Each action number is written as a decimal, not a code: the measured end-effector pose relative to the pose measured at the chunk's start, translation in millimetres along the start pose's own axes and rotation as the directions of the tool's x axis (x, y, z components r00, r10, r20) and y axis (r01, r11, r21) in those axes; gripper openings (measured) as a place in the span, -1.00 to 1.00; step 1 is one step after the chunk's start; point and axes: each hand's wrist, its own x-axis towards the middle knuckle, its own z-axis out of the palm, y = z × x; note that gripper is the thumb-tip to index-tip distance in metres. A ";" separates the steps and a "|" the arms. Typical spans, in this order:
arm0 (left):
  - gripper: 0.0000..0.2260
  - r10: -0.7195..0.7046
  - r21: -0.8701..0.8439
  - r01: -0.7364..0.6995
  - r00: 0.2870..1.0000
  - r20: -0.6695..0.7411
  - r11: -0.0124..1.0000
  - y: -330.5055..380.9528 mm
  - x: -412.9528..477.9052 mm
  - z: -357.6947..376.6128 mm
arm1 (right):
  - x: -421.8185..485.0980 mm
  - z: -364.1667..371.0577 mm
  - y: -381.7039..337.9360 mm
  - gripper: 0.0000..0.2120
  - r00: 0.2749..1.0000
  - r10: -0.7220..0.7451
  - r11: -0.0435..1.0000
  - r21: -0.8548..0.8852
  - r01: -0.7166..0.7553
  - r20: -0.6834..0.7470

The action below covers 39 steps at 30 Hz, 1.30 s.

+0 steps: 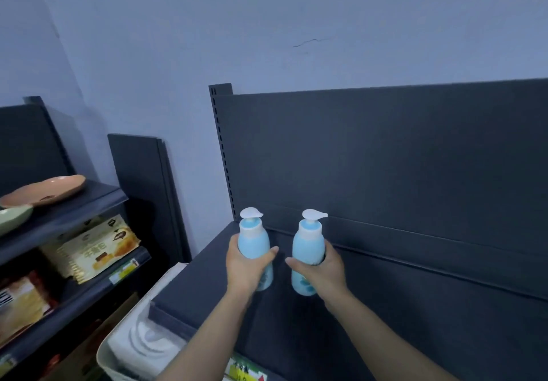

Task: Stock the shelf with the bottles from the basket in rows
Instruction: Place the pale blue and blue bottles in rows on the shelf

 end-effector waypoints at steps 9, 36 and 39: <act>-0.54 -0.024 -0.041 0.029 0.993 0.119 0.999 -28.4 87.0 14.1 | 53.8 64.1 9.7 -0.52 0.987 0.018 0.999 -0.046 -0.025 -0.162; -0.48 -0.011 -0.048 0.021 0.980 0.200 0.999 -63.8 167.7 67.1 | 127.2 74.2 37.5 -0.45 0.960 -0.085 0.985 -0.166 0.042 -0.267; -0.46 0.006 -0.053 0.005 0.980 0.198 0.999 -63.5 166.9 67.2 | 131.1 75.1 41.1 -0.42 0.956 -0.094 0.983 -0.180 0.044 -0.277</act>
